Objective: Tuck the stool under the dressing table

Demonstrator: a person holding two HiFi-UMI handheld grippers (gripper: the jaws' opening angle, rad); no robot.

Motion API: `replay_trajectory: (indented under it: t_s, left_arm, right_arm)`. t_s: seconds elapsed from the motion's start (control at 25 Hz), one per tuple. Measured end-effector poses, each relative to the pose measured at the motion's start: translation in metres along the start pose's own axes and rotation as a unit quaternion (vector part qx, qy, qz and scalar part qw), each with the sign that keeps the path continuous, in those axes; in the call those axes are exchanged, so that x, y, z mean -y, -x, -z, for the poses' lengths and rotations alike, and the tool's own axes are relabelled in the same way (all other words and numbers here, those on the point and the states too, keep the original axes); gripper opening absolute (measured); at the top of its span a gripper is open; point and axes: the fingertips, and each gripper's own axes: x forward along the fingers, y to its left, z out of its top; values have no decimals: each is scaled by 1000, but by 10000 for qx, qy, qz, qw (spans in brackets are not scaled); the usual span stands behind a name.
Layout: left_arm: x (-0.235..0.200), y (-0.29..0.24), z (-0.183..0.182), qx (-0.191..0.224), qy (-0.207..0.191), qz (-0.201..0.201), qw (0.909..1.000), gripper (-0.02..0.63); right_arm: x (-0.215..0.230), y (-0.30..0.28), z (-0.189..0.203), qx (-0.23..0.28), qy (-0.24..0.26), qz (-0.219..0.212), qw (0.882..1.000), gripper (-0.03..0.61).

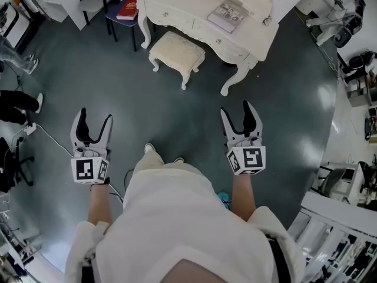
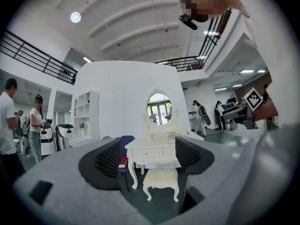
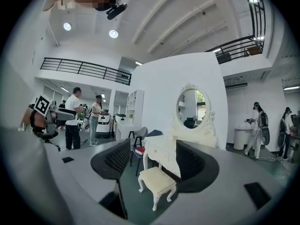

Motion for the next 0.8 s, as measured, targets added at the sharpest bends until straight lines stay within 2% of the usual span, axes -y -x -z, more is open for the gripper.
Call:
replay_trajectory:
  t_s: [0.12,0.28,0.52,0.68,0.8]
  left_arm:
    - [-4,-20,6,-35,6,76,10000,354]
    - [-16,-67,25,-101,76,302,9995,354]
    - [-53,-181,54,-270,205,763,9965,354]
    - [-95,-256,58,-311,296,1065,9934,354]
    - [-102,-306,58,-323,244,1475,9882,353]
  right_arm:
    - [-4,-19,3,-38,51,-49,10000,291]
    - [-7,-59,8,-72,-128,-119,9998,285]
    - [4,-153,17,-358,-295,120,9988,285]
    - [9,-227,4,-523,-234,254,9980,285]
    - [14,-262,-3,-567,-305,412,9971,285]
